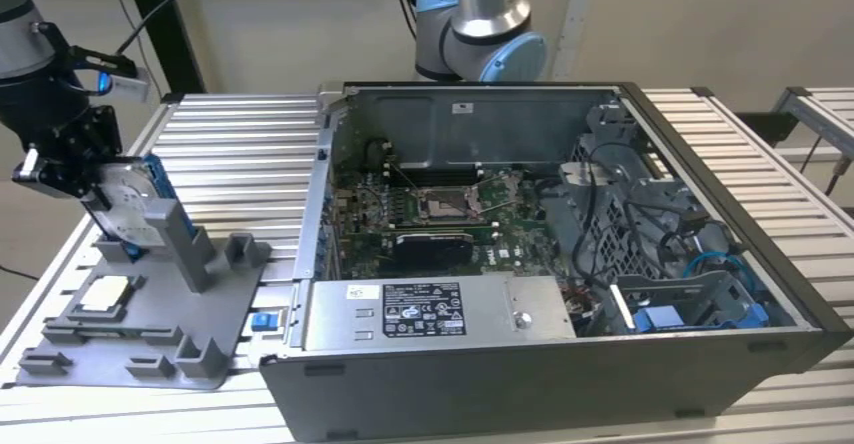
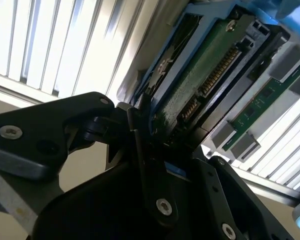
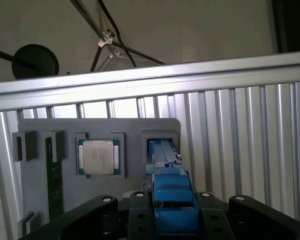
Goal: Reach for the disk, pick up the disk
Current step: 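Pick up the disk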
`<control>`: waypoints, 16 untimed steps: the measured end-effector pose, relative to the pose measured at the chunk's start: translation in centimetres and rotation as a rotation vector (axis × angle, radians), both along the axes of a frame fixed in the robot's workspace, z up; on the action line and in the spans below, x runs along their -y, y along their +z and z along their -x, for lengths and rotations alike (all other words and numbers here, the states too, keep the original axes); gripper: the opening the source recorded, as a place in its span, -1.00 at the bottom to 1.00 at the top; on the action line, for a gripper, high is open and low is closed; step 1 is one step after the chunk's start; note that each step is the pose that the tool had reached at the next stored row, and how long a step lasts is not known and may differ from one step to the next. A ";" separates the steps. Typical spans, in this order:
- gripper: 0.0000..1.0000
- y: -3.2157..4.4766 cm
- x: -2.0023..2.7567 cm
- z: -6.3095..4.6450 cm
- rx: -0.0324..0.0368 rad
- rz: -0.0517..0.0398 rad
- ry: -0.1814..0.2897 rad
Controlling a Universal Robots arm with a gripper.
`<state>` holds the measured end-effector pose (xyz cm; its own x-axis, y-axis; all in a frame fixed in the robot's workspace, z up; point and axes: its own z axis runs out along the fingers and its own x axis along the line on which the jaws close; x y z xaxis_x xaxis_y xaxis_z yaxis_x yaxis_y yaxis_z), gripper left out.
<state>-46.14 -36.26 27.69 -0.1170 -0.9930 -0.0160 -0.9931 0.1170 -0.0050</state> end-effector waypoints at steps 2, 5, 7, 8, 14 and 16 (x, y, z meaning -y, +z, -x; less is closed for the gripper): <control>-1.00 0.39 0.00 0.0 0.0000 0.0000 0.000; -1.00 0.84 0.00 0.0 0.0000 0.0000 0.000; -1.00 1.09 0.00 0.0 0.0000 0.0000 0.000; -1.00 1.20 0.00 0.0 0.0000 0.0000 0.000; -1.00 1.82 0.00 0.1 0.0000 0.0000 0.001; -1.00 2.07 0.00 0.1 -0.0001 0.0000 0.002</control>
<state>-46.21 -36.25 29.76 -0.1154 -0.9932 -0.0160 -0.9933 0.1155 -0.0049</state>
